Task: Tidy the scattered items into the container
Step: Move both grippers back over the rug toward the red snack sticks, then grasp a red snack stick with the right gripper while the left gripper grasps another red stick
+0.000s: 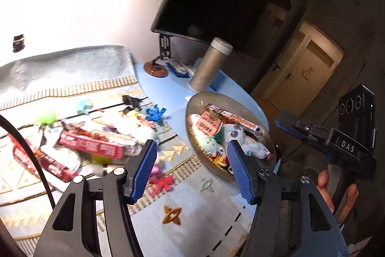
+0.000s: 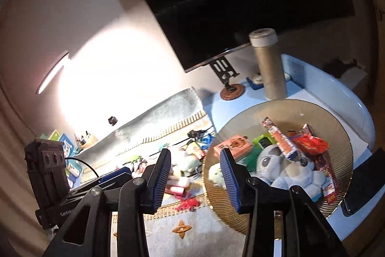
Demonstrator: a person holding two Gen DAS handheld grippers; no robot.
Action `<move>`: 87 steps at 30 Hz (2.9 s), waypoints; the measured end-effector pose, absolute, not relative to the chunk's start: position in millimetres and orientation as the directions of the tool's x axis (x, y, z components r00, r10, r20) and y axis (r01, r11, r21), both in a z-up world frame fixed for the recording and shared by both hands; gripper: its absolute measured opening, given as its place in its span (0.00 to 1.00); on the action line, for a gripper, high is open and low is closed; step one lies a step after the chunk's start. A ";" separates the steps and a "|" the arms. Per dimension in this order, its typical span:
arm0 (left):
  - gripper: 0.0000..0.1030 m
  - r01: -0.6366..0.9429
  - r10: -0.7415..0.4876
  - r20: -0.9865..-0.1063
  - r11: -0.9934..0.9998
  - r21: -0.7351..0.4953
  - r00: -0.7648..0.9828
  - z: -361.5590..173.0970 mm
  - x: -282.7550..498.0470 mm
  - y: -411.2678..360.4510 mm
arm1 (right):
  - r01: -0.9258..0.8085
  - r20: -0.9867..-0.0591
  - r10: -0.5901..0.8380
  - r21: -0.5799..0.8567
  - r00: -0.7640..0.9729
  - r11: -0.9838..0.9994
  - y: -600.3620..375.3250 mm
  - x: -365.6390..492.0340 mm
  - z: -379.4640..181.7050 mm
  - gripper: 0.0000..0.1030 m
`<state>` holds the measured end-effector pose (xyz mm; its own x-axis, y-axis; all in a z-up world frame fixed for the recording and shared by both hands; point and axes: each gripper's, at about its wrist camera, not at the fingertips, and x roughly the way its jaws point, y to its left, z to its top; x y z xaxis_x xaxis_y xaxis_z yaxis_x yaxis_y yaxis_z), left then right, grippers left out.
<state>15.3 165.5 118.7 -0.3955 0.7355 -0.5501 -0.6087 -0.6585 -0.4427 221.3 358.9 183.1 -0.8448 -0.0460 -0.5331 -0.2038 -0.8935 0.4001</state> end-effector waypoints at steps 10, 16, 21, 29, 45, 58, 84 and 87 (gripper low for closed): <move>0.57 -0.254 0.544 -0.600 -0.827 -0.502 -0.587 73.1 9.3 9.8 | -0.050 -0.582 -0.186 0.364 -0.791 -0.930 251.6 180.8 120.2 0.69; 0.57 -0.148 0.499 -0.653 -0.844 -0.516 -0.570 34.5 -1.6 -18.9 | -0.047 -0.670 -0.238 0.378 -0.703 -0.925 221.3 147.4 58.4 0.69; 0.57 -0.114 0.471 -0.670 -0.856 -0.504 -0.574 11.8 -9.8 -24.1 | -0.018 -0.716 -0.219 0.307 -0.663 -0.951 201.1 129.3 46.4 0.69; 0.57 -0.080 0.469 -0.661 -0.845 -0.528 -0.585 1.6 -15.3 -44.2 | 0.080 -0.769 -0.212 0.206 -0.602 -0.975 156.7 69.6 45.7 0.69; 0.57 0.023 0.434 -0.618 -0.806 -0.591 -0.655 10.3 -13.5 -112.2 | 0.352 -0.732 -0.473 0.330 -0.490 -0.876 73.4 70.0 48.5 0.67; 0.57 -0.143 0.361 -0.700 -0.925 -0.351 -0.616 22.4 -28.8 -26.5 | 0.284 -0.814 -0.246 0.105 -0.527 -0.953 111.4 0.7 29.9 0.32; 0.19 -0.160 0.144 -0.772 -0.986 -0.055 -0.620 -4.7 -39.8 21.5 | 0.099 -0.857 -0.221 0.198 -0.466 -0.975 162.9 87.3 22.9 0.27; 0.19 -0.155 0.191 -0.768 -0.981 -0.121 -0.612 -4.2 -41.3 11.4 | 0.117 -0.848 -0.187 0.148 -0.496 -0.982 152.1 83.8 24.7 0.27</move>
<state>-41.3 11.4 -4.2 -0.6117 0.1912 -0.7676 -0.1547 -0.9805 -0.1209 83.8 152.1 24.7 -0.4956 -0.1869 -0.8482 0.1172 -0.9820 0.1478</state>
